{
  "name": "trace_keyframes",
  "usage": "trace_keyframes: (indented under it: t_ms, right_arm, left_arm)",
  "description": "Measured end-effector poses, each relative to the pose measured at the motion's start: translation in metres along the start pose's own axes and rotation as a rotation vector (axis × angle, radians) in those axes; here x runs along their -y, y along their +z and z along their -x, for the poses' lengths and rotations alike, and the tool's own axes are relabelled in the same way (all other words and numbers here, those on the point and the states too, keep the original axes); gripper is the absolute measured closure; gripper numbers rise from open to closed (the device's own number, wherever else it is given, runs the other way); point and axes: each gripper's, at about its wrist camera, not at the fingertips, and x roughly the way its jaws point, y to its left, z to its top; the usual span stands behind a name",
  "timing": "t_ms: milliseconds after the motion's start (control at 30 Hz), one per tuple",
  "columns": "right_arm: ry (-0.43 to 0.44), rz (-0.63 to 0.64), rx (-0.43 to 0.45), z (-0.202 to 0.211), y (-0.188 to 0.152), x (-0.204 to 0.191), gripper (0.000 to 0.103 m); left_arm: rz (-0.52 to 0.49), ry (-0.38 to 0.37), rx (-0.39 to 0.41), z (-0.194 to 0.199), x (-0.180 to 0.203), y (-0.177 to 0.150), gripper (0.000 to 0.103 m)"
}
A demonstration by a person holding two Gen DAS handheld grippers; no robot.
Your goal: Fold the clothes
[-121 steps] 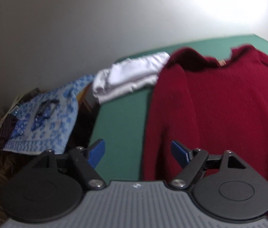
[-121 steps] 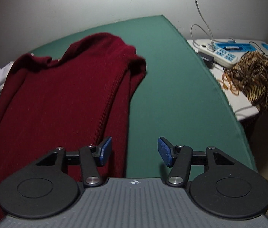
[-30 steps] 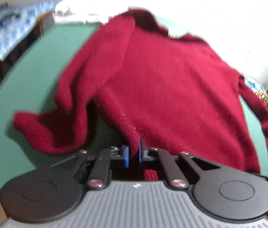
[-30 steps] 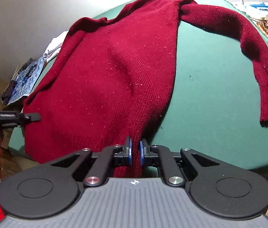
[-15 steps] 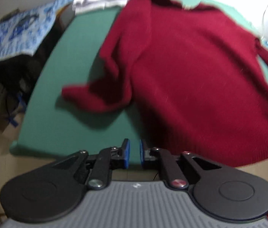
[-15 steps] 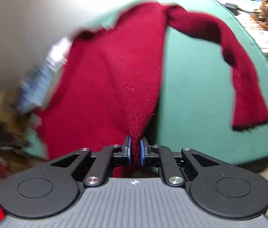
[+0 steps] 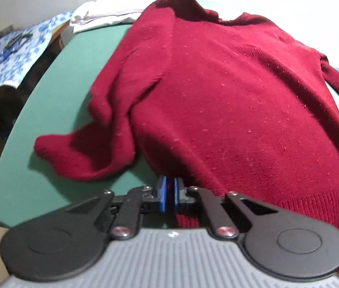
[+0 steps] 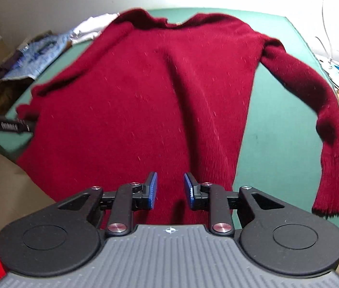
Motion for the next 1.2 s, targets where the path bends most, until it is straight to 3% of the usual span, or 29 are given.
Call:
trace_keyframes:
  t_ms: [100, 267, 333, 400, 433, 500, 567, 700, 733, 767, 800, 867, 933, 1100, 1200]
  right_arm:
    - [-0.021, -0.026, -0.022, -0.006, -0.006, 0.0, 0.064]
    - [-0.063, -0.002, -0.033, -0.012, -0.007, -0.007, 0.061]
    - [-0.07, 0.011, -0.036, -0.012, -0.007, -0.007, 0.057]
    - [-0.069, 0.016, -0.038, -0.013, -0.008, -0.009, 0.046]
    - [-0.065, 0.021, -0.041, -0.014, -0.009, -0.01, 0.042]
    - [-0.063, 0.042, -0.049, -0.017, -0.009, -0.015, 0.026]
    - [-0.066, 0.058, -0.052, -0.019, -0.01, -0.02, 0.024]
    - [-0.071, 0.04, -0.034, -0.023, -0.01, -0.023, 0.018]
    - [-0.073, 0.027, -0.025, -0.023, -0.011, -0.023, 0.017]
    - [-0.076, 0.014, -0.015, -0.023, -0.012, -0.024, 0.017]
    - [-0.079, 0.002, -0.009, -0.023, -0.012, -0.024, 0.018]
    - [-0.08, -0.032, 0.003, -0.022, -0.012, -0.023, 0.02]
    - [-0.084, -0.084, 0.023, -0.019, -0.013, -0.017, 0.027]
    - [-0.082, -0.15, 0.022, -0.01, -0.006, -0.009, 0.068]
    - [-0.04, -0.179, 0.095, -0.001, 0.009, -0.012, 0.065]
  left_arm:
    - [0.019, 0.016, 0.006, -0.001, 0.005, 0.0, 0.102]
    - [-0.049, 0.193, -0.025, -0.001, -0.004, -0.002, 0.101]
    - [-0.033, 0.184, -0.042, 0.006, -0.022, -0.006, 0.101]
    - [-0.052, 0.203, -0.043, 0.016, -0.03, -0.012, 0.098]
    - [-0.061, 0.213, -0.043, 0.022, -0.034, -0.014, 0.103]
    - [-0.087, 0.232, -0.058, 0.027, -0.039, -0.02, 0.103]
    - [-0.067, 0.194, -0.074, 0.032, -0.045, -0.021, 0.102]
    - [-0.047, 0.051, 0.0, 0.048, -0.038, -0.021, 0.1]
    - [-0.053, 0.019, 0.011, 0.048, -0.031, -0.021, 0.095]
    - [-0.067, 0.014, 0.005, 0.042, -0.024, -0.022, 0.081]
    - [-0.08, 0.008, -0.002, 0.036, -0.017, -0.023, 0.079]
    - [-0.085, 0.013, -0.031, 0.022, -0.01, -0.024, 0.091]
    - [-0.134, 0.045, -0.018, 0.022, -0.006, -0.027, 0.089]
    - [-0.266, 0.169, -0.035, 0.033, -0.012, -0.035, 0.099]
    - [-0.281, 0.08, 0.037, 0.048, -0.007, -0.024, 0.098]
